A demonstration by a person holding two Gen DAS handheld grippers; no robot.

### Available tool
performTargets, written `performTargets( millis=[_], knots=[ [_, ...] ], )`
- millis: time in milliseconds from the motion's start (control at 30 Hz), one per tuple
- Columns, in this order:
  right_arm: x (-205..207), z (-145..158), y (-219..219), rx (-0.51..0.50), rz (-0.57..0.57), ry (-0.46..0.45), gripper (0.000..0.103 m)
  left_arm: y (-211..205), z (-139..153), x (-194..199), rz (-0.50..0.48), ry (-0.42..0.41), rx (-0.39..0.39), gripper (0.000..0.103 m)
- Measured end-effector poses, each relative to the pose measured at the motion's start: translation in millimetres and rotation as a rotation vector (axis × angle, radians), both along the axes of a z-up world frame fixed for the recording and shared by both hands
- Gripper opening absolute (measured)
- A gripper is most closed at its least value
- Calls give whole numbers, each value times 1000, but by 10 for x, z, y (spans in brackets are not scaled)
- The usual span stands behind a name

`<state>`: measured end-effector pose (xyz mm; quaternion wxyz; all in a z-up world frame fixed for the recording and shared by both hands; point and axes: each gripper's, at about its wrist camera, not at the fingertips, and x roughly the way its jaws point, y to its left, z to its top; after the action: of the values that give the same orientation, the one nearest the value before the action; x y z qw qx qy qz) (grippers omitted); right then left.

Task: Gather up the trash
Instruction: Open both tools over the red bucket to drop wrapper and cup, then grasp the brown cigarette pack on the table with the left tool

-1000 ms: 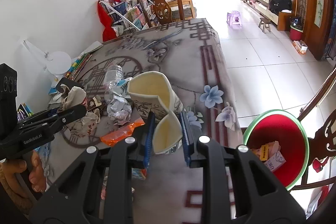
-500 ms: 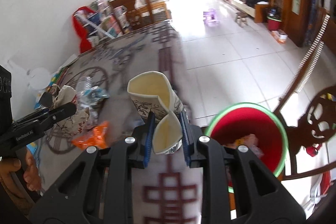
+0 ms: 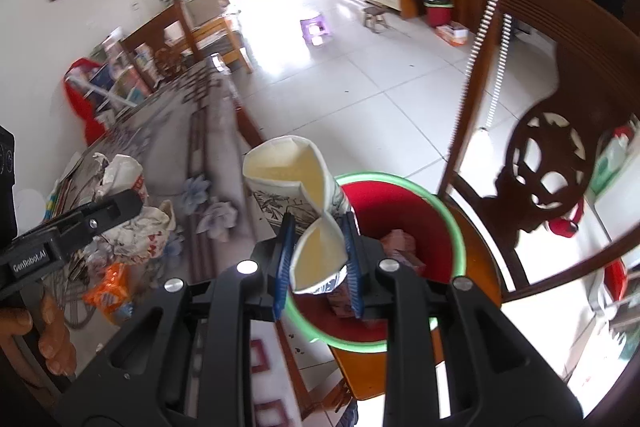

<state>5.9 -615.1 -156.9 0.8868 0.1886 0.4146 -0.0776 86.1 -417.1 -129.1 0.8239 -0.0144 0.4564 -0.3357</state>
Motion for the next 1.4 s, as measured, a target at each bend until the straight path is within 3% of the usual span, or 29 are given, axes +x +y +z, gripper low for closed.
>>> performTargets(
  millis=[133,167,200,233,267,533,733,1000,1300,1400],
  knots=[
    [-83,-30,-139,3,-52,12,24,-286,-32,-14,-73,9,-12,43],
    [-90,-36,-165,2,-68,17,26,-334,-32,-19,-81,5,-12,54],
    [-106,-61,-220,10,-101,30,37,-357,-28,-20,-84,4,-13,66],
    [-114,-77,-252,23,-118,35,44,-366,-18,-24,-85,0,-19,68],
    [-136,-89,-277,38,-138,35,50,-358,-10,-26,-84,-2,-22,68],
    [-102,-88,-144,24,-129,51,55,-67,18,27,-20,30,-39,68],
    [60,-30,202,2,-53,52,58,332,169,-1,36,-13,-57,68],
    [237,16,827,-13,39,52,65,1340,137,-20,196,-54,2,69],
    [429,10,1880,-20,154,71,67,2985,-361,68,441,8,179,70],
    [458,-1,2236,-14,190,71,68,3468,-587,171,491,70,227,70]
  ],
)
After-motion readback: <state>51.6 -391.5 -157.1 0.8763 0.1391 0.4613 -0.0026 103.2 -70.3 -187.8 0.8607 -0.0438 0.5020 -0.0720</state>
